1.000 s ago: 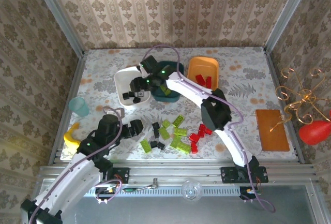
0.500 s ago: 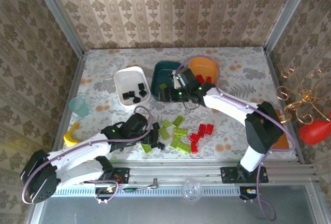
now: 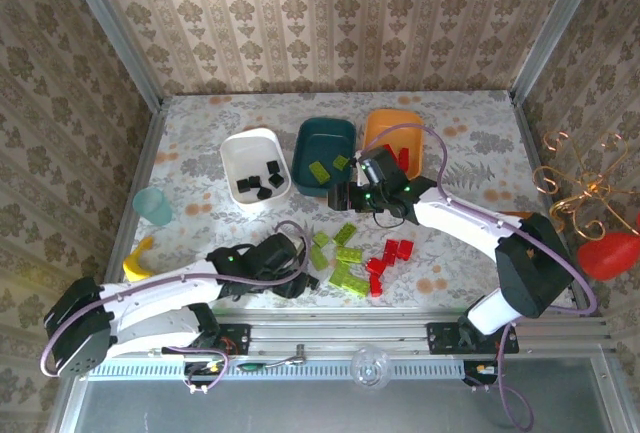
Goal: Sort the legos into containers by color
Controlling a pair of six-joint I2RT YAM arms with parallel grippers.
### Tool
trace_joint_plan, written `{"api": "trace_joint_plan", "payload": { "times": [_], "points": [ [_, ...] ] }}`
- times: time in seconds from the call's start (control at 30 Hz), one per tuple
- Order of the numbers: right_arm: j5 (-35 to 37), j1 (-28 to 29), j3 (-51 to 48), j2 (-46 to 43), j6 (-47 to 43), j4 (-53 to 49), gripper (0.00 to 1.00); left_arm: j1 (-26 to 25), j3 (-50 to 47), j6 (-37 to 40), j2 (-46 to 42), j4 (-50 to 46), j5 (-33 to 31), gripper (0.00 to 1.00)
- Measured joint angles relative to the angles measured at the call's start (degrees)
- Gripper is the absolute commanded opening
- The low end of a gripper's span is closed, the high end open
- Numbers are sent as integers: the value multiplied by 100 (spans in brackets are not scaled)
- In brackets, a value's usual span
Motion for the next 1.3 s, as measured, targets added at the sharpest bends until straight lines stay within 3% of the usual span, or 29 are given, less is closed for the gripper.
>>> {"api": "trace_joint_plan", "payload": {
  "times": [0.27,0.6,0.8,1.07,1.3],
  "points": [
    [72,-55,-48,-114,63,9,68,-105,339,352,715,83,-48,60],
    [76,-162,-208,-264,63,9,68,-133,529,501,1056,319,-52,47],
    [74,-199,-278,-275,83,50,68,-214,540,470,1034,221,-203,59],
    [74,-221,-280,-275,87,131,68,-431,658,470,398,-221,-527,60],
    [74,-223,-361,-299,105,131,68,-461,688,468,573,-232,-525,59]
  ]
}}
